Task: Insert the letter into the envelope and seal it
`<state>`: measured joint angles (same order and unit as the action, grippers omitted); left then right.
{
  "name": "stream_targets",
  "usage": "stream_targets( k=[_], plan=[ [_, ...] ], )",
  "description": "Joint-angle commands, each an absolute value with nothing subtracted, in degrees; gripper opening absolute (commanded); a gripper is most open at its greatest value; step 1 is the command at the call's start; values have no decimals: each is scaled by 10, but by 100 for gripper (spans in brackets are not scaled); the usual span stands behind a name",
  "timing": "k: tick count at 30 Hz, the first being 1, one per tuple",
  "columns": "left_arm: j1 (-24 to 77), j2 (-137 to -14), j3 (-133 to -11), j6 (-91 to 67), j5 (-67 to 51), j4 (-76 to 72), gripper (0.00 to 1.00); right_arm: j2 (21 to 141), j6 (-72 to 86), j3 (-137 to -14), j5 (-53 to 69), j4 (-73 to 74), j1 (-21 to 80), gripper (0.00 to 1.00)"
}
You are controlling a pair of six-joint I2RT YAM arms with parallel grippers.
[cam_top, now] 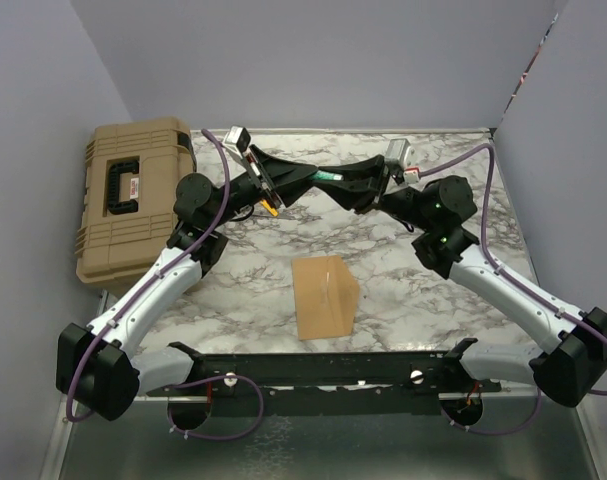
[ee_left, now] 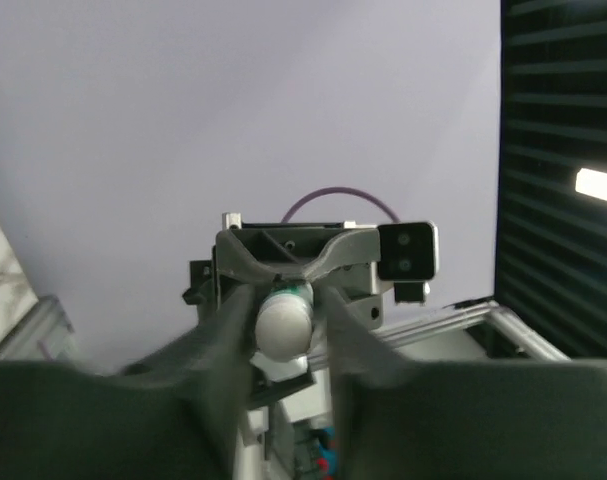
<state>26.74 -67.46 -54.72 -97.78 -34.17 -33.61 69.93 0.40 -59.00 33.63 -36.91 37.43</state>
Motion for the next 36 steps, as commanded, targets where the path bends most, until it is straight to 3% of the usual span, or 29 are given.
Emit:
stream_targets(
  k=[1,3,5,10,13,19,22,27,36],
  plan=[
    [269,-664,-539,-961,-341,-364,57,681,19,-612,254,-306,371,0],
    [269,-655,-533,-925,-333,-332,79,675,26,-625,198,-253,372,1],
    [269,-642,-532,-858,-323,-255,90,670,46,-639,122,-185,372,1],
    [269,-609,-510,-657,-274,-33,93,674,140,-653,-64,41,372,0],
    [269,-599,-442,-616,-257,-9,76,680,180,-633,-59,143,372,1],
    [297,-635,-337,-579,-237,-20,23,686,278,-524,9,189,385,1],
    [341,-668,-309,-569,-218,-44,9,704,308,-488,15,175,422,1],
    [424,-734,-264,-575,-174,-90,0,766,346,-486,-34,177,490,1],
    [467,-748,-233,-567,-111,-93,0,819,348,-481,-100,153,548,1]
  ],
)
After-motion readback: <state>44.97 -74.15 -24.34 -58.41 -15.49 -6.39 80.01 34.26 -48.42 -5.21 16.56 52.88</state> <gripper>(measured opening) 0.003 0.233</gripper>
